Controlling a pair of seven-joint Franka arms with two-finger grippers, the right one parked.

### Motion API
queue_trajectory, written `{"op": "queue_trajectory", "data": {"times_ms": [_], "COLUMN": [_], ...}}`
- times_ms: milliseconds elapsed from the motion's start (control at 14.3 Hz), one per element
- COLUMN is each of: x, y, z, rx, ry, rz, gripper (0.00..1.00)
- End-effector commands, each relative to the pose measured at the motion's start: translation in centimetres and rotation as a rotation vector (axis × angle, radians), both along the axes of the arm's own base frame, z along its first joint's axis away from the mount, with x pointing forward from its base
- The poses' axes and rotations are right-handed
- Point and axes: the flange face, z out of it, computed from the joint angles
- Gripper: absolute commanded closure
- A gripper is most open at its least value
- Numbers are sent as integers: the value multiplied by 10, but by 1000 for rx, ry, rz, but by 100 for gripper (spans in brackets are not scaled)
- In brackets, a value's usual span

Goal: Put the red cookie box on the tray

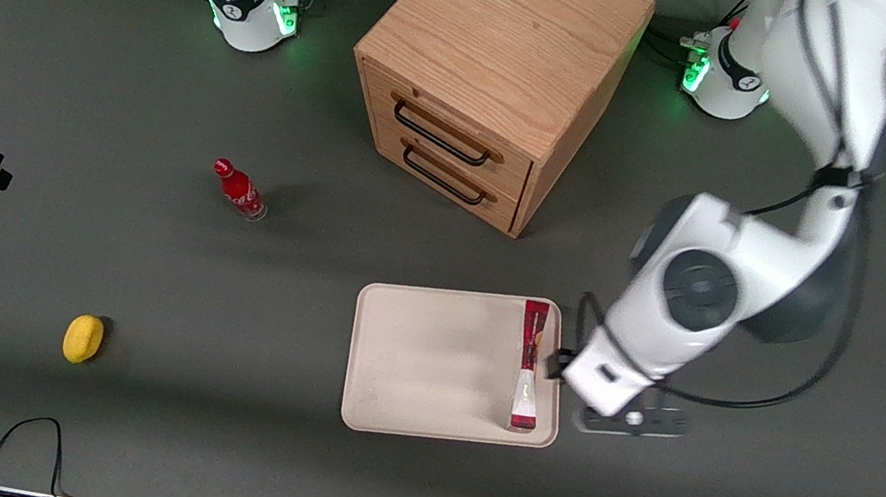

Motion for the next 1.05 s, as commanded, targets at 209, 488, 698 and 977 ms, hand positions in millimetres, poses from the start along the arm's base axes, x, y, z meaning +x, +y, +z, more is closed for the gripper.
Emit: {"op": "queue_trajectory", "data": {"times_ms": [209,488,698,977], "x": [-94,-165,-198,-206], "y": [164,241,250,245], "z": [102,142,167,179], "rx": [56,56,71,75], "ry": [131,99,69,57], "rz": [-109,-194,-189,-201], "gripper": [0,0,0,0]}}
